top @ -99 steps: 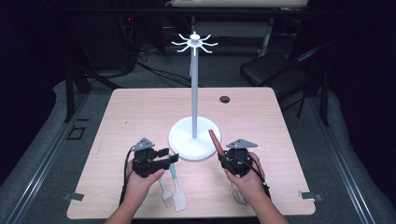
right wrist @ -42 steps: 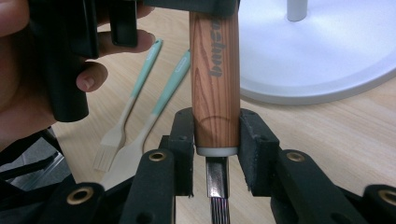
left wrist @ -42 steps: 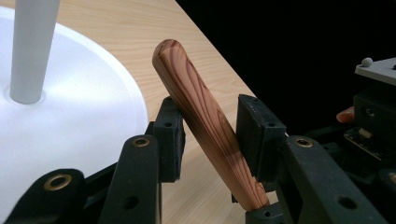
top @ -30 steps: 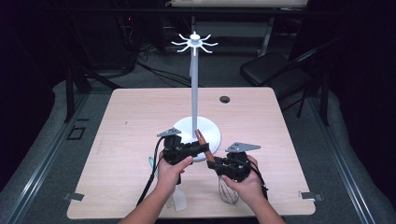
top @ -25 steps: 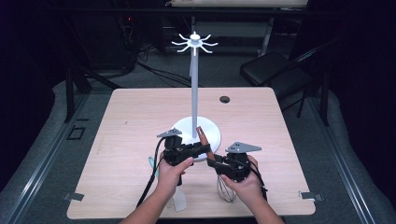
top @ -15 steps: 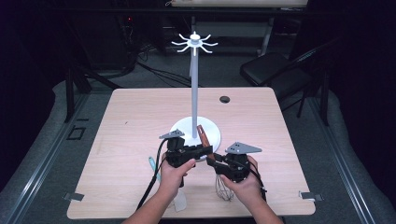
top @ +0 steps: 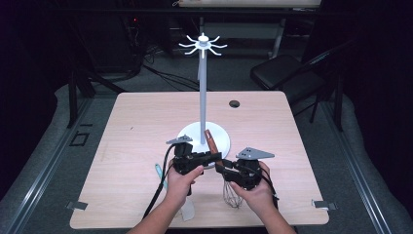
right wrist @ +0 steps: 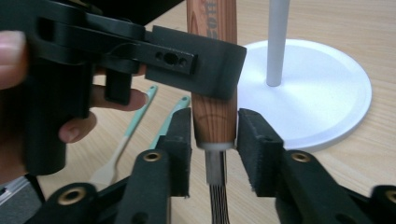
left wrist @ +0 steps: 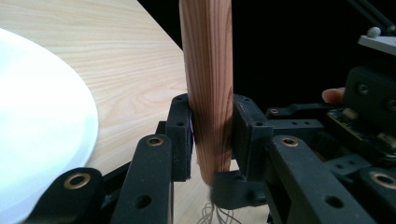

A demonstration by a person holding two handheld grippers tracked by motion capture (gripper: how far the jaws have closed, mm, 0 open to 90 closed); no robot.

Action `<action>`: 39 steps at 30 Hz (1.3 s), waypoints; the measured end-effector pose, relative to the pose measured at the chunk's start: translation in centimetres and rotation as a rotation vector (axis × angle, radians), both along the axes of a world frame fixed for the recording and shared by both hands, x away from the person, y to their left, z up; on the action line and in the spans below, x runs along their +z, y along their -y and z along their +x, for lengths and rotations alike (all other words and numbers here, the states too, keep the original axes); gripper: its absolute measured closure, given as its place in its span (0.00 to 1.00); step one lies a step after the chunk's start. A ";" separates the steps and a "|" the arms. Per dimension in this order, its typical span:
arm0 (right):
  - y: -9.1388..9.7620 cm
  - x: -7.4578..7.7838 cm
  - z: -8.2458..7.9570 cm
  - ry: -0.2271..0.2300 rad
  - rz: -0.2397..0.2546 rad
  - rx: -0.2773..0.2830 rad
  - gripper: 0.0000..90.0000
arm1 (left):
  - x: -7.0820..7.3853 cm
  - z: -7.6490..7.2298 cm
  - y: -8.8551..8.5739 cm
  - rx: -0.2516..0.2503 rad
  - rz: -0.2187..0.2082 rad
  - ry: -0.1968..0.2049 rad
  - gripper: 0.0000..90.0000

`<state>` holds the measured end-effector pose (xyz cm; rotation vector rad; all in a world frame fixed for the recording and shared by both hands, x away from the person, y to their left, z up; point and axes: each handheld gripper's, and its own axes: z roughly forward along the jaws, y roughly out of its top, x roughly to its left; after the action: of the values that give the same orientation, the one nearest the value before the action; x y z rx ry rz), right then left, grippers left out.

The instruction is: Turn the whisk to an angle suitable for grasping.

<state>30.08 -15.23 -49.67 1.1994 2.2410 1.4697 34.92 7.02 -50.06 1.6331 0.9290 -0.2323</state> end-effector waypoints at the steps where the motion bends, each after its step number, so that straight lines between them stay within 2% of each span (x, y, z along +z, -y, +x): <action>1: 0.3 0.2 -0.1 -0.003 0.009 0.005 0.70 | 0.1 0.1 -0.2 0.003 -0.008 -0.002 0.79; 3: 1.0 0.8 -0.3 0.004 0.013 -0.011 0.70 | 0.3 0.2 -0.6 0.005 -0.021 -0.004 0.80; 6: 2.6 1.8 -0.6 0.030 0.041 -0.049 0.70 | 0.7 0.2 -1.0 0.009 -0.012 0.009 0.81; 9: 4.2 2.2 -0.2 0.042 0.078 -0.111 0.70 | 1.3 0.0 -1.1 -0.015 0.015 0.040 0.81; 10: 4.7 2.1 0.0 0.041 0.073 -0.131 0.70 | 1.5 -0.1 -1.1 -0.022 0.022 0.049 0.81; 14: 5.9 0.3 1.1 0.029 0.001 -0.204 0.68 | 2.3 -0.5 -0.7 -0.069 0.060 0.088 0.81; 16: 6.2 -1.0 1.6 -0.001 -0.025 -0.223 0.67 | 2.6 -0.6 -0.5 -0.090 0.075 0.102 0.81; 18: 6.2 -2.3 2.0 -0.005 -0.053 -0.237 0.64 | 2.9 -0.6 -0.4 -0.114 0.090 0.111 0.81; 19: 6.3 -2.7 2.1 -0.007 -0.095 -0.241 0.63 | 3.0 -0.6 -0.3 -0.129 0.094 0.112 0.81; 20: 6.3 -3.3 2.3 -0.009 -0.112 -0.254 0.63 | 3.1 -0.6 -0.3 -0.136 0.099 0.117 0.81; 24: 6.4 -4.3 2.5 -0.013 -0.155 -0.259 0.61 | 3.7 -0.5 -0.2 -0.159 0.126 0.155 0.81; 27: 6.5 -4.6 2.6 -0.011 -0.163 -0.261 0.61 | 4.3 -0.3 -0.3 -0.174 0.161 0.205 0.81; 32: 6.9 -4.9 2.6 -0.026 -0.162 -0.262 0.61 | 5.6 0.0 -0.6 -0.211 0.198 0.237 0.81; 33: 7.0 -4.9 2.6 -0.032 -0.175 -0.270 0.61 | 5.8 0.0 -0.6 -0.209 0.205 0.240 0.81; 34: 6.9 -5.1 2.6 -0.034 -0.145 -0.269 0.61 | 6.1 0.0 -0.7 -0.214 0.211 0.248 0.81; 35: 6.9 -5.1 2.6 -0.035 -0.143 -0.269 0.61 | 6.3 0.1 -0.8 -0.218 0.222 0.256 0.81; 39: 6.8 -5.3 2.6 -0.028 -0.171 -0.257 0.59 | 7.6 0.3 -1.0 -0.223 0.256 0.281 0.81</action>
<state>32.70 -22.01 -54.92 1.3966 2.0863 1.1488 35.24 8.02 -42.49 1.9494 0.5792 -0.0330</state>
